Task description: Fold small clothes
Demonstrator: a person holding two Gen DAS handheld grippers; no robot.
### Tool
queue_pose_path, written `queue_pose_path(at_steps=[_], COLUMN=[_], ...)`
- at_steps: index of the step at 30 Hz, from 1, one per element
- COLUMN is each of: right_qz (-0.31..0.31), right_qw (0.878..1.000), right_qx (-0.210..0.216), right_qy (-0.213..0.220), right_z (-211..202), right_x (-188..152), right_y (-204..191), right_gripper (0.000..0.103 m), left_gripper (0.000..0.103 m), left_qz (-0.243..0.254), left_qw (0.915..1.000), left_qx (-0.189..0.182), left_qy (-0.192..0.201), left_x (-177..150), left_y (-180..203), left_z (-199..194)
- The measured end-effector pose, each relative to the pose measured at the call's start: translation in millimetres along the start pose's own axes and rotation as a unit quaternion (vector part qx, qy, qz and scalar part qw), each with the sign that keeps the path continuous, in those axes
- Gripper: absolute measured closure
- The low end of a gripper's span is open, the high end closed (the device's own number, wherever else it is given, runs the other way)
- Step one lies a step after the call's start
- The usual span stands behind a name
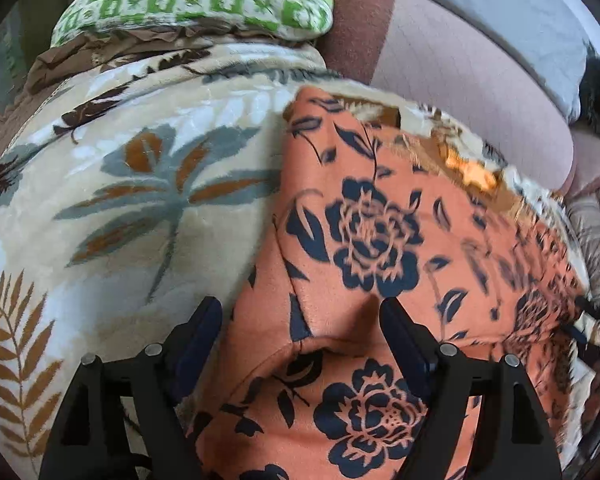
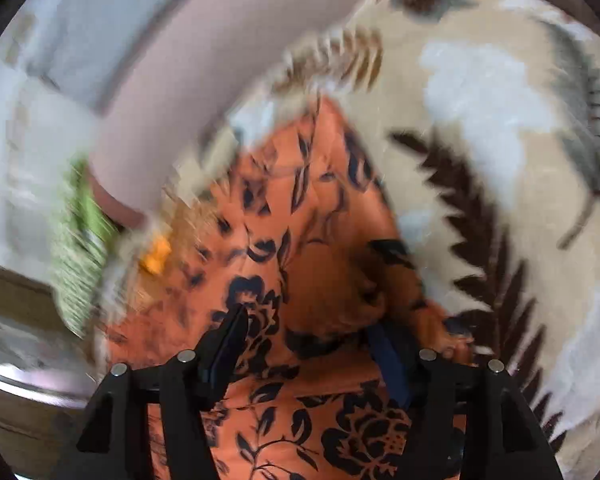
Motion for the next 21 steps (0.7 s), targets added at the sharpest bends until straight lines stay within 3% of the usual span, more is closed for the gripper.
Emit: queue_pose_path(at_steps=[5, 7, 9, 11, 12, 14, 16, 21], right_qz=[-0.074, -0.098, -0.128, -0.157, -0.177, -0.214, -0.251, -0.281], right_qw=[0.996, 0.995, 0.99, 0.984, 0.98, 0.97, 0.959, 0.948], right_qx=[-0.018, -0.024, -0.062, -0.079, -0.083, -0.096, -0.118, -0.151], right_qy=[0.038, 0.014, -0.005, -0.025, -0.037, -0.057, -0.058, 0.015], right_z=[-20, -6, 13, 27, 37, 46, 48, 27], right_x=[21, 35, 44, 54, 57, 56, 52, 54], right_y=[-23, -31, -36, -30, -34, -41, -48, -53], right_gripper=[0.031, 0.031, 0.031, 0.032, 0.037, 0.067, 0.085, 0.088], left_gripper=[0.022, 0.022, 0.022, 0.021, 0.021, 0.021, 0.02, 0.021], left_qz=[-0.023, -0.01, 0.009, 0.017, 0.023, 0.029, 0.031, 0.02], left_qw=[0.9994, 0.9999, 0.9996, 0.9993, 0.9991, 0.9988, 0.9989, 0.9992], left_qx=[0.002, 0.001, 0.023, 0.032, 0.036, 0.039, 0.036, 0.03], left_qy=[0.026, 0.007, -0.013, -0.009, -0.006, -0.004, -0.003, 0.018], left_x=[16, 18, 18, 17, 17, 17, 17, 18], left_y=[-8, -4, -1, -1, 1, 2, 1, 1], left_z=[-9, 1, 15, 21, 21, 22, 22, 8])
Point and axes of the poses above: each gripper's, at about its wrist camera, not at the fingertips, and z roughly the way its jaws point, y to its right, x to its top, the point moved 1 cm from there along z, roughly the way its jaws point, and after that the axes turned 2 degrees about x, right-handed, at the moved point
